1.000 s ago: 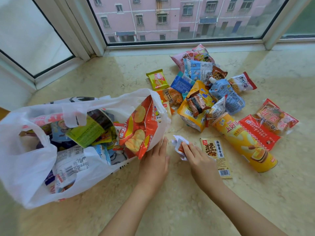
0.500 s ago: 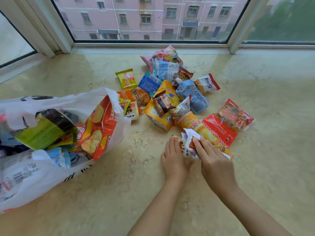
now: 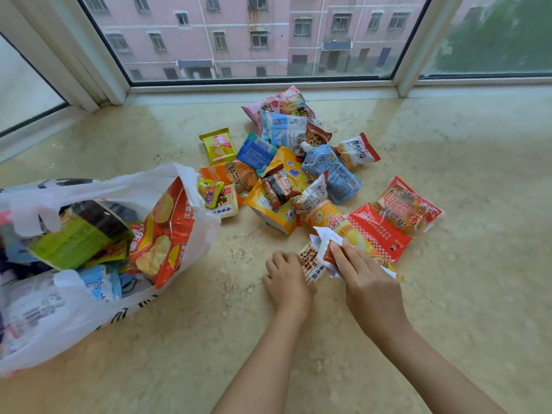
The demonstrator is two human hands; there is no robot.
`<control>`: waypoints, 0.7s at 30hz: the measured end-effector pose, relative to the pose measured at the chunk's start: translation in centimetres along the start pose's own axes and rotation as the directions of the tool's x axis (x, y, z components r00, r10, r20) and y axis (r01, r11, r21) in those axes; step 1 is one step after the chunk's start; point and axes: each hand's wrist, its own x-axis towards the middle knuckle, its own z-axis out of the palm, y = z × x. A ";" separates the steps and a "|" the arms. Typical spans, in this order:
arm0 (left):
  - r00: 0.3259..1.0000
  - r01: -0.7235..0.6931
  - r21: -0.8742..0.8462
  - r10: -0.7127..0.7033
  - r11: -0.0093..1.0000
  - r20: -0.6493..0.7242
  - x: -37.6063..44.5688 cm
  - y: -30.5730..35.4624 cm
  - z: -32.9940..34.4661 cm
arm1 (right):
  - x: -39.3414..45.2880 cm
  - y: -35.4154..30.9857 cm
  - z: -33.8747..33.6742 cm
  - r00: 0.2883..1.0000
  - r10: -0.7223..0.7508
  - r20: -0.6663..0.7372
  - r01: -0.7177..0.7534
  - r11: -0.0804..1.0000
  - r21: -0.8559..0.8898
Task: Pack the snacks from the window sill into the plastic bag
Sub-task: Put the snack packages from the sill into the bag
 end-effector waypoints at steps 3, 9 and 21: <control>0.999 0.016 0.012 -0.016 1.000 0.044 0.3 -1.0 -0.9 | 0.0 -0.2 0.1 1.000 -0.022 -0.002 0.022 1.000 -0.007; 0.994 -0.083 -0.061 0.079 0.995 -0.070 0.0 -3.2 -2.4 | 0.1 -1.1 0.2 0.998 -0.057 -0.034 0.057 0.998 -0.007; 0.422 -0.570 0.436 0.704 0.696 -0.572 -6.9 -11.7 -13.0 | 3.1 -7.0 -3.9 0.963 -0.190 -0.190 0.215 0.969 0.123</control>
